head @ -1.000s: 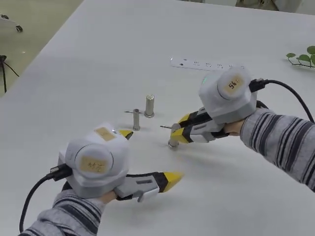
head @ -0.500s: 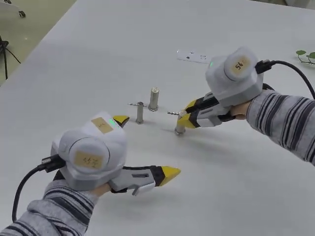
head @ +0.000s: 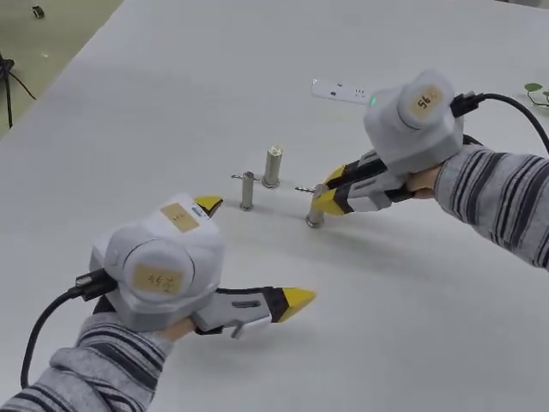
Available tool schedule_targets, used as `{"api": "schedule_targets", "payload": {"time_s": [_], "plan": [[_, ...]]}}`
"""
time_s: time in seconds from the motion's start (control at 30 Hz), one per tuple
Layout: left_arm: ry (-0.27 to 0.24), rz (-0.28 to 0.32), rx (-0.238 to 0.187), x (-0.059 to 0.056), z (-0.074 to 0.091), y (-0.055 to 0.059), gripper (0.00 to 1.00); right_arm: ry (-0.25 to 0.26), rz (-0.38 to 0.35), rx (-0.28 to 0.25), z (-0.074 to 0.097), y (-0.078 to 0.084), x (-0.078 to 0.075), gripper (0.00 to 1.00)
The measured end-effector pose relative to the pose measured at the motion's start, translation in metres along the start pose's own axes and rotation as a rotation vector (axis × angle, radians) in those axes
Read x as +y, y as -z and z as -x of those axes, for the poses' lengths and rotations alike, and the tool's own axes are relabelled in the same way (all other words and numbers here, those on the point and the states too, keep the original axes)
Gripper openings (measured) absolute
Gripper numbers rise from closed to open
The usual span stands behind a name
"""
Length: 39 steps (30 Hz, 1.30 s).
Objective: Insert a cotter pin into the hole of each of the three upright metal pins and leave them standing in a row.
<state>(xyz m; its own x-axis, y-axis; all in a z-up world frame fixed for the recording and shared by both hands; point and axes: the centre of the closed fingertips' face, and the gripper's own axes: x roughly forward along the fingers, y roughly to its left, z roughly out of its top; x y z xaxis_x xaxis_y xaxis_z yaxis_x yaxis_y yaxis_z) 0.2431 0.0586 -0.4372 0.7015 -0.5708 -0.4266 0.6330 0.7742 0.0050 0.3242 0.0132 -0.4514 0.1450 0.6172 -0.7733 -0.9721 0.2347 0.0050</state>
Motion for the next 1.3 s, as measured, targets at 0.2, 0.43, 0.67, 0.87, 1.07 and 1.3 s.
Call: {"api": "schedule_targets", "payload": {"time_s": [0.2,0.43,0.67,0.87,1.07,1.3], "plan": [[0.004,0.017,-0.019,-0.001,0.0,-0.003,0.94,-0.017,0.01,0.001,0.0,0.001,-0.003,0.08],[0.003,0.014,-0.017,-0.001,0.001,-0.002,0.95,-0.016,0.016,-0.007,-0.001,0.0,-0.004,0.08],[0.002,0.011,-0.009,-0.001,0.001,-0.001,0.95,-0.002,0.027,-0.003,0.001,0.0,-0.001,0.1],[0.005,0.02,-0.001,-0.001,0.001,0.001,0.95,-0.001,0.022,-0.015,0.008,-0.006,-0.002,0.19],[0.009,0.043,-0.012,-0.001,0.0,-0.001,0.95,0.013,-0.076,-0.127,0.006,-0.032,-0.012,0.24],[0.009,0.051,-0.015,-0.002,0.001,-0.002,0.95,0.053,-0.198,-0.196,-0.001,-0.048,-0.029,0.26]]}}
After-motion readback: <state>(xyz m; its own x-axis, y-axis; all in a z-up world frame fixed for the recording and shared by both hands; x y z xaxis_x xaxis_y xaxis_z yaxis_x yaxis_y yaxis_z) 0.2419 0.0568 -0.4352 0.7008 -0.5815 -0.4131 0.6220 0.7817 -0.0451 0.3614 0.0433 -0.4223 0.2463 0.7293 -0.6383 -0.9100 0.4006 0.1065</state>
